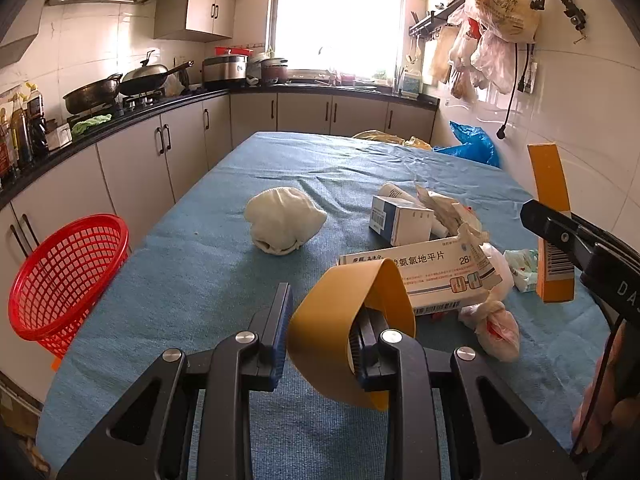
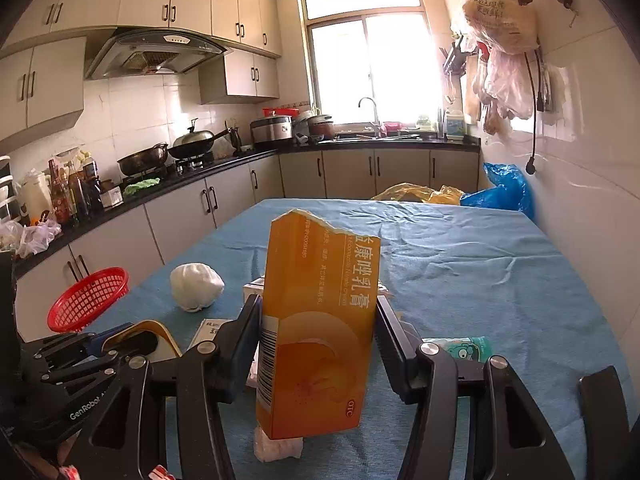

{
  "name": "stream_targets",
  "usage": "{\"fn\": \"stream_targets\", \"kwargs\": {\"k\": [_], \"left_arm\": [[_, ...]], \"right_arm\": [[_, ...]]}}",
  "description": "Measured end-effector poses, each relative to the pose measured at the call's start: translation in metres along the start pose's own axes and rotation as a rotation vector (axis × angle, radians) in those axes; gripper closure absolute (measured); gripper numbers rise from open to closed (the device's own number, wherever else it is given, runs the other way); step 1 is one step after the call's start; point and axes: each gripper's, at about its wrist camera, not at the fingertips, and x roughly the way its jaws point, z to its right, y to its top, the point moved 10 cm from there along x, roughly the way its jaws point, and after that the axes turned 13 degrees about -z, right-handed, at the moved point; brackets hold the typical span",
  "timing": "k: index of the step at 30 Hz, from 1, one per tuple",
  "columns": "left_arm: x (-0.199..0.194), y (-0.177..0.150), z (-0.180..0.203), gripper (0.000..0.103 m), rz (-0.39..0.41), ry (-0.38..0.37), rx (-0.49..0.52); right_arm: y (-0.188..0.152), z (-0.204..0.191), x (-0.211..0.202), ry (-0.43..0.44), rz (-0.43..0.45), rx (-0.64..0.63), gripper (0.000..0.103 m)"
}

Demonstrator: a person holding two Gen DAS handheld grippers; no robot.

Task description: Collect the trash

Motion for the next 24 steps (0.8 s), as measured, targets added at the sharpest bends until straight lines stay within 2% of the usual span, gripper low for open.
{"fn": "stream_targets", "kwargs": {"k": [24], "left_arm": [[-0.004,0.0026,-0.0001,0.078,0.007,0.006,-0.004]], "right_arm": [[-0.0009,0.0033,0.0073,-0.008,-0.021,0.006,0.044]]}}
